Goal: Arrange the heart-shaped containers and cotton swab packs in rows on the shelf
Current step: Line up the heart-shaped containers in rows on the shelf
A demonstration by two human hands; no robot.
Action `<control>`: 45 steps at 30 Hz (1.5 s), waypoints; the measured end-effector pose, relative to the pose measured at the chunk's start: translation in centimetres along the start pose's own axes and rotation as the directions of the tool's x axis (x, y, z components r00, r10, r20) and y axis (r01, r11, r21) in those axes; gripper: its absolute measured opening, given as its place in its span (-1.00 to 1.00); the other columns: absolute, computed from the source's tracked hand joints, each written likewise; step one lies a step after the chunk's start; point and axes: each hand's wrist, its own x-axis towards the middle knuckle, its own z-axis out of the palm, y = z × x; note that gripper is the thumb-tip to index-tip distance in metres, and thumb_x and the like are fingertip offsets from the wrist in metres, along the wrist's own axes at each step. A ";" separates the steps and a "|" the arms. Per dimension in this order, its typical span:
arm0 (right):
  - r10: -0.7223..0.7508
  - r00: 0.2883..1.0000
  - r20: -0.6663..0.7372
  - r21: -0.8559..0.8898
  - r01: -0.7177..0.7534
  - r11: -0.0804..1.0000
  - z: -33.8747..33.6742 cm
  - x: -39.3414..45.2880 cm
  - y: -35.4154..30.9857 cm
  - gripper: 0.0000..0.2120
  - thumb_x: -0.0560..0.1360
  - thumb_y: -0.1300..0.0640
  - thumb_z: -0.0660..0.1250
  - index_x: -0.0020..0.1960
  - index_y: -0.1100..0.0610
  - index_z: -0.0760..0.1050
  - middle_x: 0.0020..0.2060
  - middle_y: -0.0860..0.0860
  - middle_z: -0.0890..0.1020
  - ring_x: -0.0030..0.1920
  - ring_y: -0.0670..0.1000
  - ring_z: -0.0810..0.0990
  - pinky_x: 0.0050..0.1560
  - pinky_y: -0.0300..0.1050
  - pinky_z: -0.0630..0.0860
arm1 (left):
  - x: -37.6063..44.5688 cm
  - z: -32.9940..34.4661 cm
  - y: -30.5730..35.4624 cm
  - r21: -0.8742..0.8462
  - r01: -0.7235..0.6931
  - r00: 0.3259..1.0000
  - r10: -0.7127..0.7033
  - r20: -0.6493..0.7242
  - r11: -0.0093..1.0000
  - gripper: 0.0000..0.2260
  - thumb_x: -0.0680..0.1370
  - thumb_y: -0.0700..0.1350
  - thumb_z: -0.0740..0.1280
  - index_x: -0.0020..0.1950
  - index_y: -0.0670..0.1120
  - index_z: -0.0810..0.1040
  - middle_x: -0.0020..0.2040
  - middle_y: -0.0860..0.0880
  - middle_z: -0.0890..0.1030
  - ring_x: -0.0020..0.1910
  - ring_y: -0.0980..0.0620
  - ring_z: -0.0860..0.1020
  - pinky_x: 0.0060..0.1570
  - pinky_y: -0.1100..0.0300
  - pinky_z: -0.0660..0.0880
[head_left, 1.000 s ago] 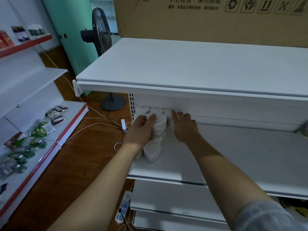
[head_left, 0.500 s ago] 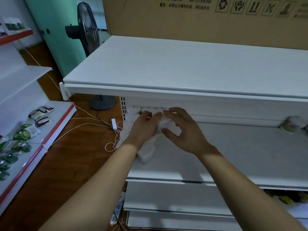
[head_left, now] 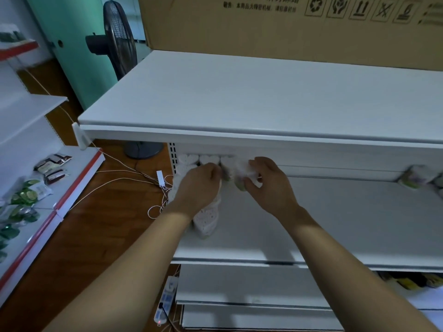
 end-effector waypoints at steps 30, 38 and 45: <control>0.080 0.951 0.299 -0.340 0.028 0.940 4.0 -1.4 0.4 -0.28 0.61 0.11 0.19 0.63 0.01 -0.15 0.61 0.15 -0.05 0.58 0.20 0.01 0.50 0.12 0.17 | 0.2 1.9 -3.7 0.484 -0.153 0.984 0.088 0.155 0.861 -0.57 0.67 -0.04 0.07 0.55 -0.08 0.22 0.58 -0.07 0.20 0.59 -0.14 0.06 0.50 -0.18 0.10; 0.067 0.996 0.059 -0.426 -0.035 0.904 -2.8 -4.1 4.4 -0.44 0.52 0.09 0.37 0.47 0.21 0.38 0.44 0.27 0.40 0.44 0.31 0.37 0.34 0.24 0.38 | 1.0 6.0 4.7 0.386 -0.274 0.961 0.231 0.155 0.881 -0.53 0.68 0.05 0.09 0.56 -0.10 0.26 0.57 -0.08 0.26 0.57 -0.12 0.13 0.53 -0.13 0.05; 0.218 0.972 -0.087 -0.478 -0.233 0.847 -12.5 -8.3 14.2 -0.51 0.47 0.10 0.44 0.35 0.25 0.51 0.32 0.27 0.52 0.37 0.32 0.45 0.28 0.27 0.47 | 1.4 13.8 15.4 0.336 -0.398 0.916 0.350 0.196 0.854 -0.54 0.67 0.07 0.11 0.54 -0.07 0.30 0.54 -0.05 0.31 0.55 -0.08 0.19 0.52 -0.08 0.09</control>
